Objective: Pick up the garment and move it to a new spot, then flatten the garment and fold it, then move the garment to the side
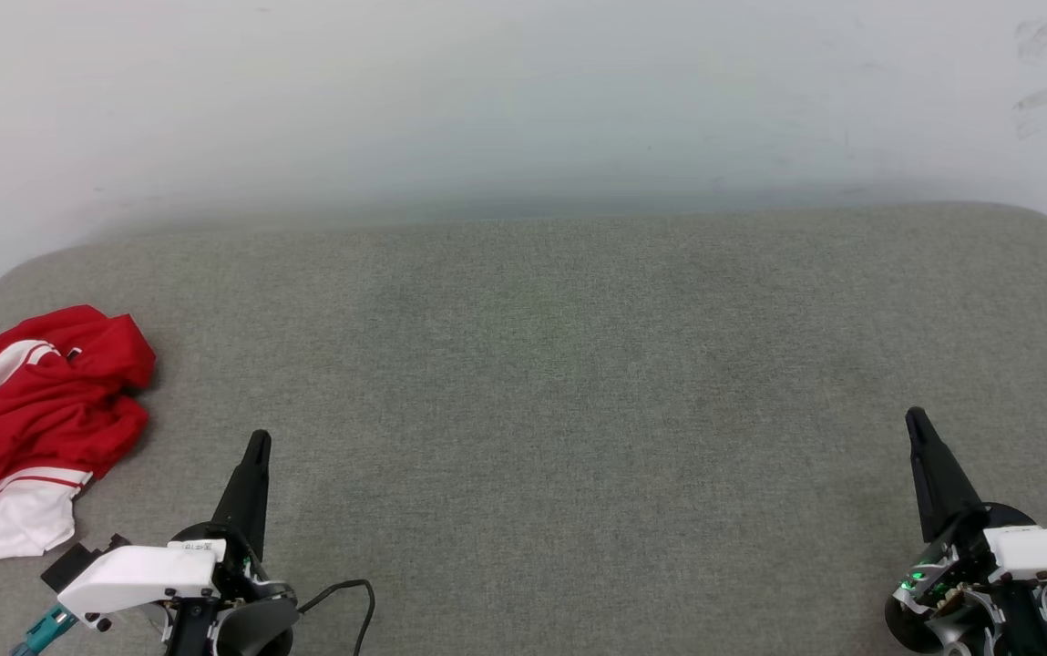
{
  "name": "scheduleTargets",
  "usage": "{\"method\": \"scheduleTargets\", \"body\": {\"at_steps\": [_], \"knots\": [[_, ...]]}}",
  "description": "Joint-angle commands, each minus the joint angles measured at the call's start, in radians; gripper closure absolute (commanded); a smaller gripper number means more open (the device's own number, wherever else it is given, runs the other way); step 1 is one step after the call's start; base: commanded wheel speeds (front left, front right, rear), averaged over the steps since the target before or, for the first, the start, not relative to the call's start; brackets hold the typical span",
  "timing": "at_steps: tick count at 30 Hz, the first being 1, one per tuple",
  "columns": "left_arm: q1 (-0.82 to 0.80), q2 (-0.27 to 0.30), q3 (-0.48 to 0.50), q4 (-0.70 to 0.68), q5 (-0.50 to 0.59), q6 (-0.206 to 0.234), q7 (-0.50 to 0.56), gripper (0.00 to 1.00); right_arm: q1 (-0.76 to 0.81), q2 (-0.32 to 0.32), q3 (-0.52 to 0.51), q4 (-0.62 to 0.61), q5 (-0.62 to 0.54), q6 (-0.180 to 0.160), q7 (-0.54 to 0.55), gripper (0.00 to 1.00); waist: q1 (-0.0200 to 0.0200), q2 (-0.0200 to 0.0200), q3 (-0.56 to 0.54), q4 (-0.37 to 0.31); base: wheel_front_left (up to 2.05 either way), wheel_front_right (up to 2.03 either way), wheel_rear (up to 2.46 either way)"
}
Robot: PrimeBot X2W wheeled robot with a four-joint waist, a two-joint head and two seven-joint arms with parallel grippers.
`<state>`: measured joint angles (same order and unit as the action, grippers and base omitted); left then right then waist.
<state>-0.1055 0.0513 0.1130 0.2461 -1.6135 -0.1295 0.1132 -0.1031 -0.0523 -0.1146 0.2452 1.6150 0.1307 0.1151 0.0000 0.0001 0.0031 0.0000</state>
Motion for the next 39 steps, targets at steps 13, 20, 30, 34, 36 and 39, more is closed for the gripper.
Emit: {"method": "scheduleTargets", "body": {"at_steps": [13, 20, 30, 34, 36, 39], "knots": [[-0.010, -0.001, 0.003, 0.001, 0.003, -0.005, 0.005, 1.00, -0.013, 0.004, 0.000, 0.001, -0.005, 0.000, 0.001, 1.00, 0.0000, -0.0001, 0.000, 0.000, 0.00, 0.00, 0.00], [-0.010, -0.001, 0.003, 0.001, 0.003, -0.005, 0.005, 1.00, -0.013, 0.004, 0.000, 0.001, -0.005, 0.000, 0.001, 1.00, 0.0000, -0.0001, 0.000, 0.000, 0.00, 0.00, 0.00], [0.002, -0.001, -0.001, 0.004, 0.000, 0.001, -0.001, 0.00, 0.003, 0.000, 0.000, 0.004, 0.000, 0.000, 0.000, 0.00, 0.0000, -0.0001, 0.000, 0.000, 0.00, 0.00, 0.00], [0.023, -0.004, -0.005, 0.015, 0.005, 0.002, -0.011, 0.00, 0.024, 0.001, 0.005, 0.021, -0.005, 0.000, -0.010, 0.00, 0.0000, -0.0001, 0.000, 0.000, 0.00, 0.00, 0.00], [0.030, -0.004, -0.005, 0.000, 0.017, 0.002, -0.032, 0.00, 0.032, 0.001, 0.007, 0.012, -0.022, 0.000, -0.031, 0.00, 0.0000, -0.0001, 0.001, -0.001, 0.00, 0.00, 0.00], [0.031, -0.004, 0.008, -0.013, 0.060, 0.001, -0.056, 0.00, 0.036, 0.001, -0.004, -0.001, -0.078, 0.000, -0.055, 0.00, 0.0000, -0.0001, 0.002, -0.002, 0.00, 0.00, 0.00]]}}
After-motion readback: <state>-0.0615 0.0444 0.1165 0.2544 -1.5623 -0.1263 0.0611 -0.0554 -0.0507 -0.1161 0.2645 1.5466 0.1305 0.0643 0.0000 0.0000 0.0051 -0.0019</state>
